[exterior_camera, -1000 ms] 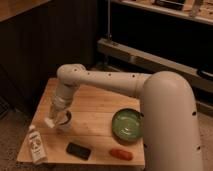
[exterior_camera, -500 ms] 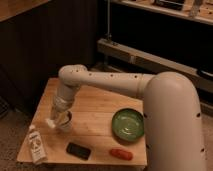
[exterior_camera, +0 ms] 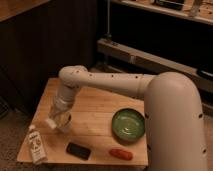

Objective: Place the white sponge in the ceramic cup

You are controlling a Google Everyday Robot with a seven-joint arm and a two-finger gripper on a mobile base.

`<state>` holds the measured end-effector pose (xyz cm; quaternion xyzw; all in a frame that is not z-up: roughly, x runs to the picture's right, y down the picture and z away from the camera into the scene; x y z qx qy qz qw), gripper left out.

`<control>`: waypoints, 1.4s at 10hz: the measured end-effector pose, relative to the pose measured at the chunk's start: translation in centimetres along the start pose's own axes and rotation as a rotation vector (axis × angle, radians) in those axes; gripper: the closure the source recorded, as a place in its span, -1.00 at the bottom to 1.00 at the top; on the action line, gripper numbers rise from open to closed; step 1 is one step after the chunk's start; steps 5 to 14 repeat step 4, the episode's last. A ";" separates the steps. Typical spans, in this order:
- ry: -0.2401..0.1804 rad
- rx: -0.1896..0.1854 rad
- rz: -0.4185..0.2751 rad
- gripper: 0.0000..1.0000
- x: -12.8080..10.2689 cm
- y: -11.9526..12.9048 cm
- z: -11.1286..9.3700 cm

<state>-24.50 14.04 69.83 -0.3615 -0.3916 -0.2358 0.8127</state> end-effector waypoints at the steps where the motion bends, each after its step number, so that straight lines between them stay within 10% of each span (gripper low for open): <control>1: 0.000 0.000 0.000 -0.18 0.0 0.0 0.0; 14: 0.001 -0.001 -0.002 -0.06 -0.1 0.5 0.0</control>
